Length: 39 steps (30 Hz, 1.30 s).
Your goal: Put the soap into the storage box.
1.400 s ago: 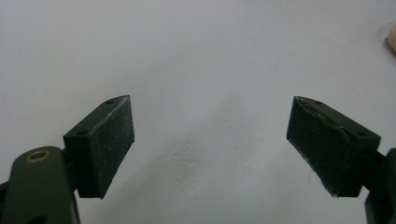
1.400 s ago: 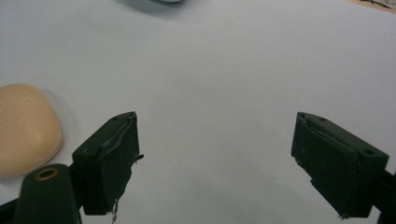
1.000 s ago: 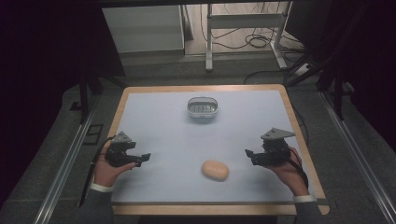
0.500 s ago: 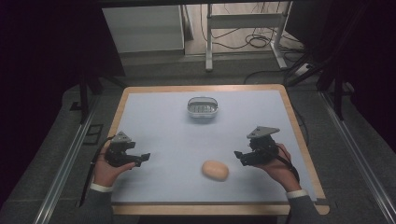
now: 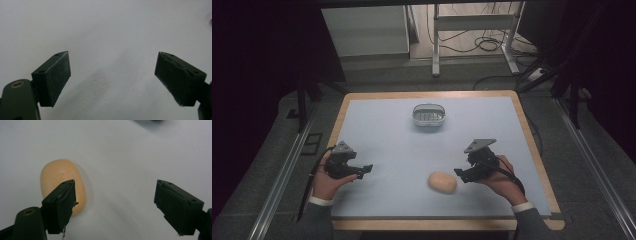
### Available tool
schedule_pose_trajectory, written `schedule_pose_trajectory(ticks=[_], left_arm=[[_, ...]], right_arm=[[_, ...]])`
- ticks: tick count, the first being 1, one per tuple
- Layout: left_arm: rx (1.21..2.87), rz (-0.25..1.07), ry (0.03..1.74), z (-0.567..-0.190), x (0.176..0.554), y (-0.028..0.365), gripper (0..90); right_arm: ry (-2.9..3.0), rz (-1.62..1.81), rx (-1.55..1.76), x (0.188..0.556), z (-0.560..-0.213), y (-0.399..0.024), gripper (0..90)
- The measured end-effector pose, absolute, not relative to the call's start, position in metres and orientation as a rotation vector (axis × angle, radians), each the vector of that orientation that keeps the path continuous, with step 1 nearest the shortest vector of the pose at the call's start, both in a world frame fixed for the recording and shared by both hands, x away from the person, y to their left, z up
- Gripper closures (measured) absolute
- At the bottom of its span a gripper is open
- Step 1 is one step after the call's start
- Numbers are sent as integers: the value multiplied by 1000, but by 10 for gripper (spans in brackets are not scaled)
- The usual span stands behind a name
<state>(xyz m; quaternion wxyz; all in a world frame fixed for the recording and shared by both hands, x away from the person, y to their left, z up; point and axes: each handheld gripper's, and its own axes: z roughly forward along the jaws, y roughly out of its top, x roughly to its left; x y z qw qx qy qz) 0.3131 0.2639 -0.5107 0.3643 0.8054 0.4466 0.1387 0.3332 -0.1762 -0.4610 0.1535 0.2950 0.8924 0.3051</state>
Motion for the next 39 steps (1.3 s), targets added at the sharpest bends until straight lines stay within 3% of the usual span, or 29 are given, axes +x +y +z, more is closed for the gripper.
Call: schedule_pose_trajectory(ticks=[39], left_arm=[[2091, 357, 1146, -512, 314, 262, 131]], right_arm=[[2787, 713, 650, 325, -484, -121, 202]])
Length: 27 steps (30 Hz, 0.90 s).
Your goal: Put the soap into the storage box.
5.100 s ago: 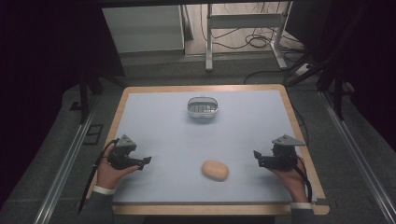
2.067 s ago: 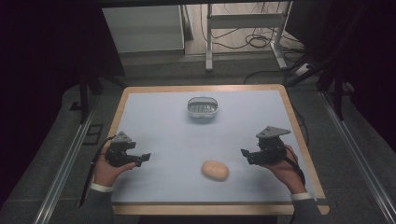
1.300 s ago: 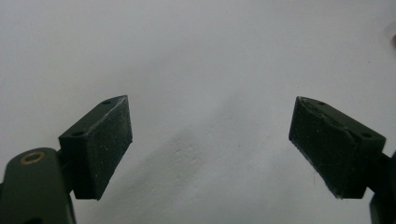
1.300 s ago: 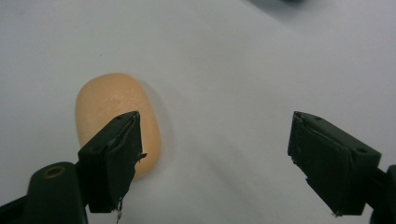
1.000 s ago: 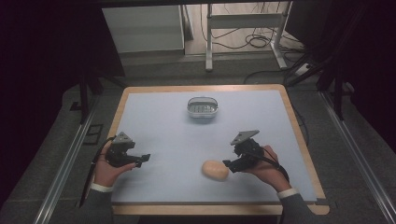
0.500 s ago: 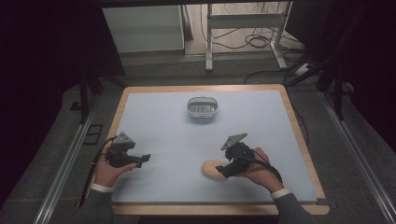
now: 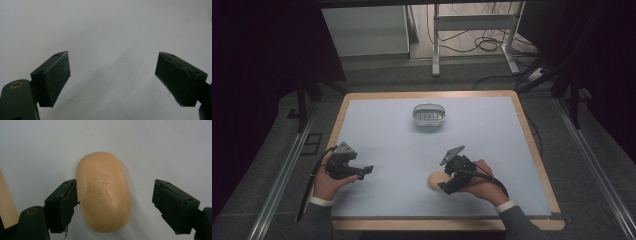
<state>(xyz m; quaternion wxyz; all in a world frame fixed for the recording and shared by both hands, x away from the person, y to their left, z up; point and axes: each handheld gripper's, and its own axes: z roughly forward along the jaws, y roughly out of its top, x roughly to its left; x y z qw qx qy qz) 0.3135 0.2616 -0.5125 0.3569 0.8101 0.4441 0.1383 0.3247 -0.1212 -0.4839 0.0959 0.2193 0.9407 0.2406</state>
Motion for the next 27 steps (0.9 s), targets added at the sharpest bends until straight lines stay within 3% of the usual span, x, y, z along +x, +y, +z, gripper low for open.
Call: schedule_pose_trajectory(ticks=[20, 27], left_arm=[[2081, 367, 1142, -511, 313, 263, 132], [2079, 366, 1143, -511, 313, 263, 132]], right_arm=[[2866, 573, 594, 328, -503, -99, 183], [2869, 535, 595, 330, -508, -98, 246]])
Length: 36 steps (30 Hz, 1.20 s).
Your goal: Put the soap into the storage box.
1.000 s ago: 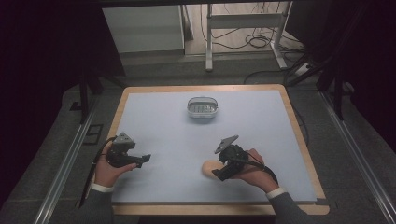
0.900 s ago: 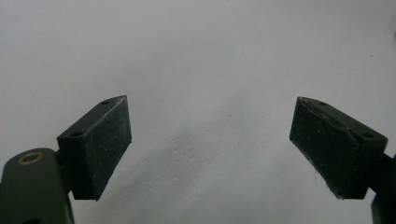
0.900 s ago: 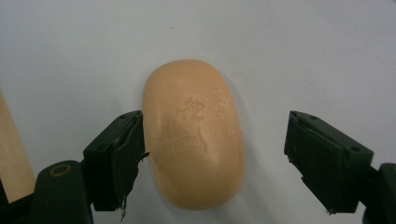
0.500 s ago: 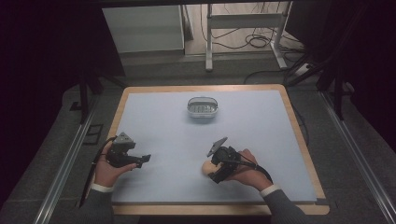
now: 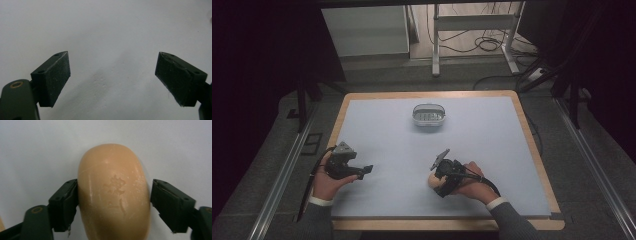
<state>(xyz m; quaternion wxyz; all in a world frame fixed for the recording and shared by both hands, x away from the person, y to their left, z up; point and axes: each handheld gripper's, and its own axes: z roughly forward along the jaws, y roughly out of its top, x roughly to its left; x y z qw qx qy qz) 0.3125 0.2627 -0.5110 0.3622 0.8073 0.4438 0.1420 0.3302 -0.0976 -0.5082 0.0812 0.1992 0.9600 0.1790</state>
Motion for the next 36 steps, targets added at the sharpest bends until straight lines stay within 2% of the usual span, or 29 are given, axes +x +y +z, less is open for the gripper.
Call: schedule_pose_trajectory(ticks=[2, 4, 36], left_arm=[[2079, 367, 1143, -511, 313, 263, 132], [2079, 367, 1143, -511, 313, 263, 132], [2080, 370, 1140, -511, 312, 263, 134]], right_arm=[[2883, 550, 598, 330, -507, -98, 304], [2874, 537, 593, 330, -507, -97, 311], [2748, 627, 678, 342, -472, -117, 321]])
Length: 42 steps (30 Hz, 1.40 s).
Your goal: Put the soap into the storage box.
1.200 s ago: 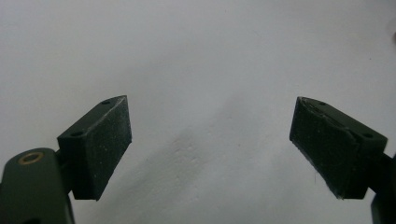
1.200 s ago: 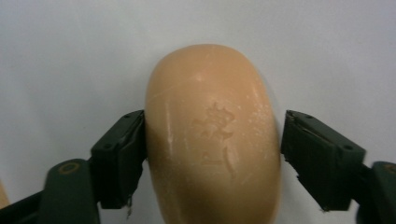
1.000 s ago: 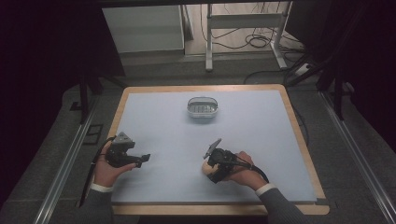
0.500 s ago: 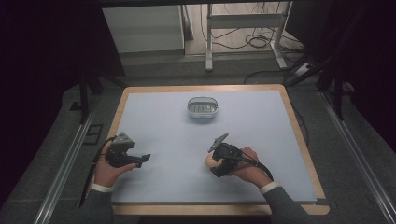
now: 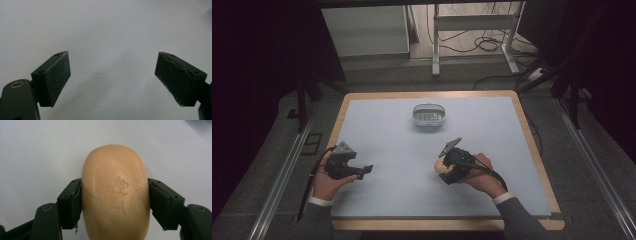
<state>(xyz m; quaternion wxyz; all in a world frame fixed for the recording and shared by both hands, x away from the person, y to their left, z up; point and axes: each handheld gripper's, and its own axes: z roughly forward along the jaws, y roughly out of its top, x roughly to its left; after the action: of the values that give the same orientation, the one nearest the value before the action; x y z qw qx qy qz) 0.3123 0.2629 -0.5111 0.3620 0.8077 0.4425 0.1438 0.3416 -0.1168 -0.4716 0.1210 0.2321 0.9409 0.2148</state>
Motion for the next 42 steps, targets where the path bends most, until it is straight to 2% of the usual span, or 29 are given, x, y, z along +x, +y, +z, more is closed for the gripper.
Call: schedule_pose_trajectory(ticks=[42], left_arm=[[2095, 366, 1137, -513, 313, 261, 134]], right_arm=[[2658, 689, 714, 386, -439, -120, 322]])
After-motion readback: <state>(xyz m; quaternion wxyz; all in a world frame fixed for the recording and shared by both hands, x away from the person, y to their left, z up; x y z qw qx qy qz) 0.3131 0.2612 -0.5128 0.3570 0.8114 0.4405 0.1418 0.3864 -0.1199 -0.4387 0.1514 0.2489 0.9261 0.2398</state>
